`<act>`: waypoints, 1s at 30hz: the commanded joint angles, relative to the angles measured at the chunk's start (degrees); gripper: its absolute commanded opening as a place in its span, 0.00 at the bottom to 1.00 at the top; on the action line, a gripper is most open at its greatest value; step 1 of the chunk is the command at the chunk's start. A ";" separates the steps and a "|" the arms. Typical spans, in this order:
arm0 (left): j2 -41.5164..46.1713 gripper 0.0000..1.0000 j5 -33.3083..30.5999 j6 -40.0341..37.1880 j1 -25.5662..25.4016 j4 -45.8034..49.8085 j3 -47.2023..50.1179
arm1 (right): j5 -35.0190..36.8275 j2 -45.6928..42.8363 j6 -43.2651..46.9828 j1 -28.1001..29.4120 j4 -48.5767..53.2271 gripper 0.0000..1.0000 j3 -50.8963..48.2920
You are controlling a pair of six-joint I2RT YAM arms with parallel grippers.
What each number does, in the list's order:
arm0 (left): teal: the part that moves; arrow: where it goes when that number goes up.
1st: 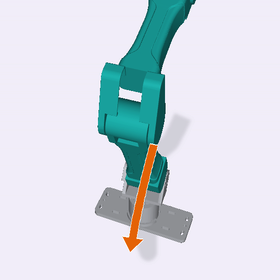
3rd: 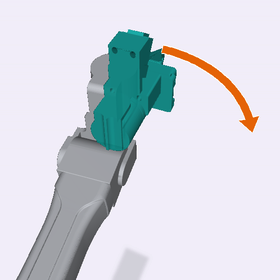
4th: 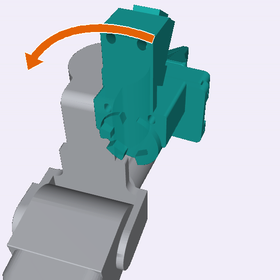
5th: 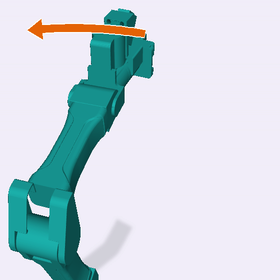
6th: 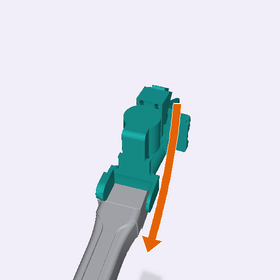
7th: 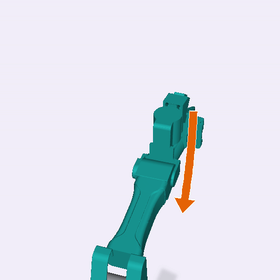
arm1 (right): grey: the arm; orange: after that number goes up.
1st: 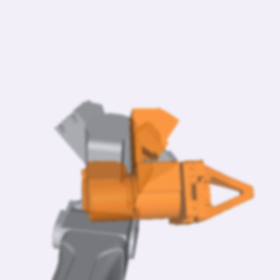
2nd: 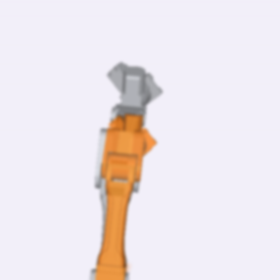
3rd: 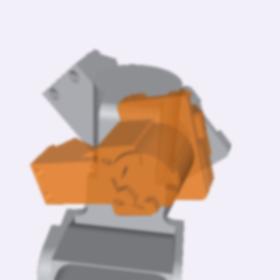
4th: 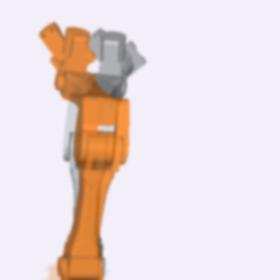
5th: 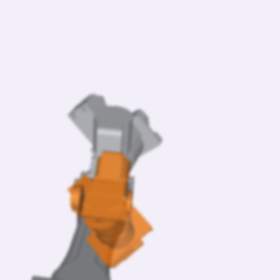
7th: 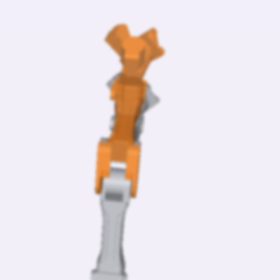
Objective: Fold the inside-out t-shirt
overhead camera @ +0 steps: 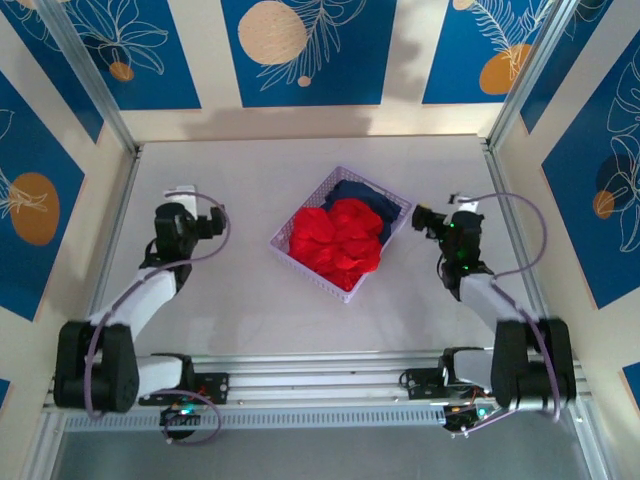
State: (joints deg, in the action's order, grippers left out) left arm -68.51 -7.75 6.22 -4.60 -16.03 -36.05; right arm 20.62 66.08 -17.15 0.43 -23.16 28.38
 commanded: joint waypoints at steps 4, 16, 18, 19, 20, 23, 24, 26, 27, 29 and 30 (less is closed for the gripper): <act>5.81 1.00 18.00 19.70 -0.32 12.69 -2.96 | -7.60 -9.83 -10.36 5.82 18.74 0.96 5.65; 2.45 1.00 13.93 19.28 -8.97 26.79 -4.51 | 1.53 21.34 -0.83 39.01 43.63 0.93 29.94; 3.26 1.00 13.35 19.01 -8.93 27.35 -3.88 | 2.43 27.20 -0.13 40.12 45.55 0.92 33.96; 3.63 1.00 13.04 18.79 -9.01 27.68 -3.75 | 2.23 29.32 0.09 40.33 46.09 0.90 35.48; 3.96 1.00 12.61 18.55 -9.03 28.19 -3.65 | 1.71 31.58 0.55 40.42 46.41 0.86 37.06; 4.95 1.00 10.60 17.83 -9.10 29.69 -3.44 | 1.05 35.82 1.76 40.41 47.06 0.58 40.50; 5.39 1.00 9.97 17.61 -9.10 30.09 -3.39 | 1.09 36.48 2.30 40.31 47.14 0.43 41.42; 6.12 1.00 8.30 17.62 -9.08 30.73 -3.17 | 1.18 36.30 3.34 40.05 47.90 0.20 42.96; 6.64 1.00 7.45 17.84 -9.09 31.03 -3.12 | 1.52 35.27 4.12 40.00 48.21 0.12 43.61; 7.99 1.00 5.41 18.54 -9.07 31.77 -3.02 | 2.18 31.46 5.56 39.91 48.59 0.02 44.27; 8.96 1.00 4.14 19.03 -8.95 32.25 -2.83 | 1.87 28.36 6.11 39.88 48.23 0.00 44.24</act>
State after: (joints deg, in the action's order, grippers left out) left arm -62.22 0.97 25.02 -13.52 13.58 -39.13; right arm 21.85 101.19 -14.13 40.42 23.88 70.08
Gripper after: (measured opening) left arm 0.998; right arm 0.041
